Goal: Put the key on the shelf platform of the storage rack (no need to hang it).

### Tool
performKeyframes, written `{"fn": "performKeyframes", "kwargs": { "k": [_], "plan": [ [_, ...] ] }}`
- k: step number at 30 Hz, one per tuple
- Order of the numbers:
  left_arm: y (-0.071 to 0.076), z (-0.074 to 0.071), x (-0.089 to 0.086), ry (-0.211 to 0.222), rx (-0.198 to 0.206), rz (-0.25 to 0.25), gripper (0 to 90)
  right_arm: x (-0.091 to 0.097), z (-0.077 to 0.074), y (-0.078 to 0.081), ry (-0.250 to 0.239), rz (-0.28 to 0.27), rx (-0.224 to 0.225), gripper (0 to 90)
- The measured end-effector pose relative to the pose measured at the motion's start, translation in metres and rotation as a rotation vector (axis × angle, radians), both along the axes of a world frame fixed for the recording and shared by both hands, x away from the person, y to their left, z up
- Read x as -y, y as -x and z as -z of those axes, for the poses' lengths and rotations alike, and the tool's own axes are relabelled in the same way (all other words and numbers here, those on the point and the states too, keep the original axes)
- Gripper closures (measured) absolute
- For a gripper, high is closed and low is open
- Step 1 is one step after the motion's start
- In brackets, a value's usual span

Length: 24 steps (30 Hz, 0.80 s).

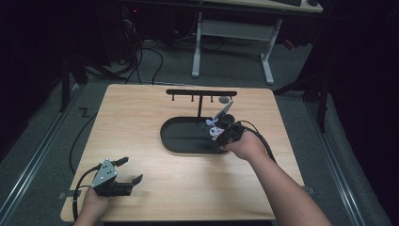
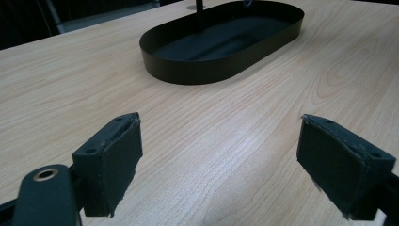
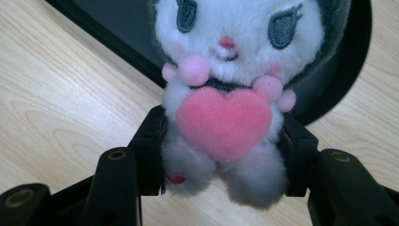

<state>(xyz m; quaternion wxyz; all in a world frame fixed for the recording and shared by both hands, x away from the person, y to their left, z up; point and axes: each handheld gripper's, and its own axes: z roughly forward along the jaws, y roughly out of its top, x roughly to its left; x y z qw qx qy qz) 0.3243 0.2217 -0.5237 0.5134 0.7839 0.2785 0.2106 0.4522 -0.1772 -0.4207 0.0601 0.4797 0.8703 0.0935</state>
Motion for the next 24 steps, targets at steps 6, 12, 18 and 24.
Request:
{"fn": "performKeyframes", "kwargs": {
  "k": [6, 12, 18, 24],
  "plan": [
    [0.0, 0.0, 0.0, 0.002, -0.001, 0.001, 15.2, -0.009, 0.006, -0.008, 0.002, -0.005, -0.001, 47.0],
    [0.0, 0.0, 0.0, 0.003, 0.0, 0.002, 15.2, -0.017, 0.013, -0.015, 0.006, -0.005, 0.005, 47.0],
    [0.0, 0.0, 0.0, 0.006, -0.001, -0.001, 15.2, -0.025, 0.02, -0.022, 0.009, -0.003, 0.007, 47.0],
    [-0.001, 0.0, 0.0, 0.009, -0.001, -0.001, 15.2, -0.032, 0.021, -0.029, 0.016, -0.012, 0.024, 47.0]
  ]
}}
